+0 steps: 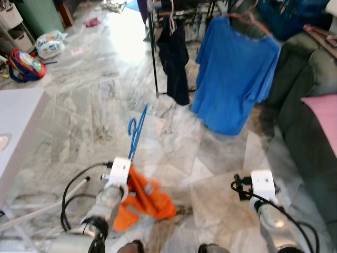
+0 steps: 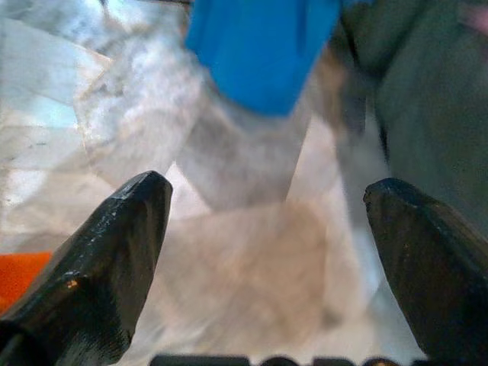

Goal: Hang hanger

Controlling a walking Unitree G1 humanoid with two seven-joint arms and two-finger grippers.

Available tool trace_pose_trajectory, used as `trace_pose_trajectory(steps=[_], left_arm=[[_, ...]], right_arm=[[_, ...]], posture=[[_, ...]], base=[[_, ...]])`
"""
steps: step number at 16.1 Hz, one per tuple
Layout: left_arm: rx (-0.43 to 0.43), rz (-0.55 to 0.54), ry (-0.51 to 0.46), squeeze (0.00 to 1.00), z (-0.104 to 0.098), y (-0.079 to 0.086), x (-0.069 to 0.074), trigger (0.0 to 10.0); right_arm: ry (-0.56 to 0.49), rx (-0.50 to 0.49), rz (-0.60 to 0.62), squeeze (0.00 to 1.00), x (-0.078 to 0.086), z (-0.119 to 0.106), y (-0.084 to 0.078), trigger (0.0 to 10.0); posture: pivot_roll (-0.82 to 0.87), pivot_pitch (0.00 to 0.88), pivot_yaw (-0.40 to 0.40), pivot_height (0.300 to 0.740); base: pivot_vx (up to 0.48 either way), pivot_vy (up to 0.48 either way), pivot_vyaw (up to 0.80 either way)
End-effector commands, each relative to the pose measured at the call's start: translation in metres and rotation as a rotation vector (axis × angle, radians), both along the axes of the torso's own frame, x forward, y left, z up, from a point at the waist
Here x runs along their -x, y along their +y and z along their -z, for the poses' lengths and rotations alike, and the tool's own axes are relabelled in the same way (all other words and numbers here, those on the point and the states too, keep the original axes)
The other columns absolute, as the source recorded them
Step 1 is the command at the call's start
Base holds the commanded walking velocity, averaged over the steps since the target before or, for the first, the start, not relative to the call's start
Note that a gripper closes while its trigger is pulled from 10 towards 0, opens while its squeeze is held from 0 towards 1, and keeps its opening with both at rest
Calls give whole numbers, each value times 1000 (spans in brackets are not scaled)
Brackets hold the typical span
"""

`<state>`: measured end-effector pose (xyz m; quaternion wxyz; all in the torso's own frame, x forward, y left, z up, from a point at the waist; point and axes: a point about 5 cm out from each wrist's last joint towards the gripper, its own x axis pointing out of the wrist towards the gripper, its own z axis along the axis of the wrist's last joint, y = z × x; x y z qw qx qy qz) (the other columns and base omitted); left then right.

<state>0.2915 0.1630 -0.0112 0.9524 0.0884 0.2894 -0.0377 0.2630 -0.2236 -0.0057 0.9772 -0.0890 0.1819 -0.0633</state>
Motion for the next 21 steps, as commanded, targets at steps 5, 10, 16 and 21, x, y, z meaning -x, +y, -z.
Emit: trace_pose_trajectory(steps=[5, 10, 16, 21], left_arm=[[-47, -31, 154, 0, 30, 16, 36, 10000], [-73, 39, 235, 0, 43, 12, 54, 10000], [-90, -51, 247, 0, 45, 22, 57, 10000], [-69, -75, 257, 0, 46, 22, 59, 10000]], right_arm=[[220, -151, 44, 0, 21, 35, 23, 10000], [322, -170, 15, 0, 35, 49, 32, 10000], [353, -195, -2, 0, 41, 54, 37, 10000], [399, -174, -9, 0, 45, 57, 39, 10000]], posture=[[-45, 0, 4, 740], [-21, 0, 1, 740], [-22, 0, 16, 740], [-25, 0, 15, 740]], base=[[0, 0, 0], [0, 0, 0], [0, 0, 0], [0, 0, 0]])
